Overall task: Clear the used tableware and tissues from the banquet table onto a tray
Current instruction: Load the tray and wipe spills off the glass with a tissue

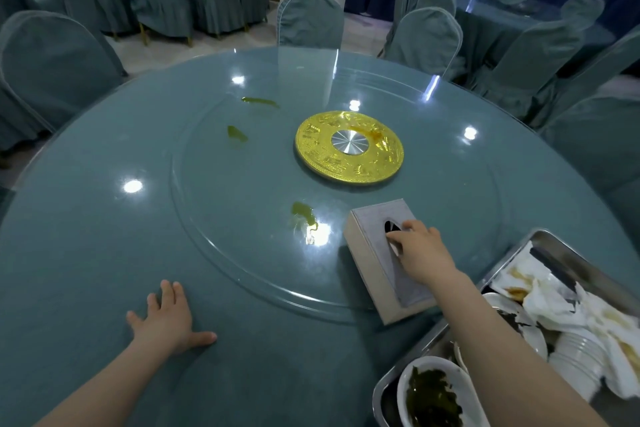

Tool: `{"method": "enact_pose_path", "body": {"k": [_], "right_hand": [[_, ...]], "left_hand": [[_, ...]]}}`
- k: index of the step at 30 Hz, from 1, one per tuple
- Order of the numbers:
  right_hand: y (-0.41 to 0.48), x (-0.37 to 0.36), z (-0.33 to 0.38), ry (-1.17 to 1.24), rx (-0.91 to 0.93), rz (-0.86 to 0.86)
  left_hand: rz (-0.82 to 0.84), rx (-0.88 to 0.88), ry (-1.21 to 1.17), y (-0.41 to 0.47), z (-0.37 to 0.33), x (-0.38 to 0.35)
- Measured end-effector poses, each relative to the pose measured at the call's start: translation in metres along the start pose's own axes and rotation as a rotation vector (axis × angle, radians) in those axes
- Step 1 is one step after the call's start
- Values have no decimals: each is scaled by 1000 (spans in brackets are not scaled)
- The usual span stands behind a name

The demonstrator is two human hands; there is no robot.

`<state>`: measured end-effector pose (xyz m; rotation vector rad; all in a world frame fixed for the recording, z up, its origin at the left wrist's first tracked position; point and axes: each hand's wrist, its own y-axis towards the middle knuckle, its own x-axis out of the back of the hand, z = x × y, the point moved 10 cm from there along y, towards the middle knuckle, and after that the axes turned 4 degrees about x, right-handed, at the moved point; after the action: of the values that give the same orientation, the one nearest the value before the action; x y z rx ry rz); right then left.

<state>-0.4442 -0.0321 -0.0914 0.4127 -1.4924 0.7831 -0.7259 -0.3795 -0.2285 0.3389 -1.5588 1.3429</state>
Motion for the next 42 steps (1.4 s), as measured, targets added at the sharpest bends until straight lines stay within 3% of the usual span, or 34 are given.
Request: {"method": "enact_pose_path", "body": {"k": [7,15,24,28,38,42], "right_hand": [[4,-1,12,25,54,80],[4,4,46,-168,-45,-106],[14,-4,65,-294,-86,-97],[17,-9,66,-263,-97,-62],[15,-1,74,-127,-21,-170],[28,-10,84,-334,49,-28]], "left_hand": [[-9,-7,-28,-1,0,1],[-9,-34,-78,2,0,-3],[-19,-54,-78,-1,-2,-2],[-14,-61,-75,-4,-2,-1],[4,-53,-81,-4,-4,1],[5,-44,-63,-4,-4,0]]}}
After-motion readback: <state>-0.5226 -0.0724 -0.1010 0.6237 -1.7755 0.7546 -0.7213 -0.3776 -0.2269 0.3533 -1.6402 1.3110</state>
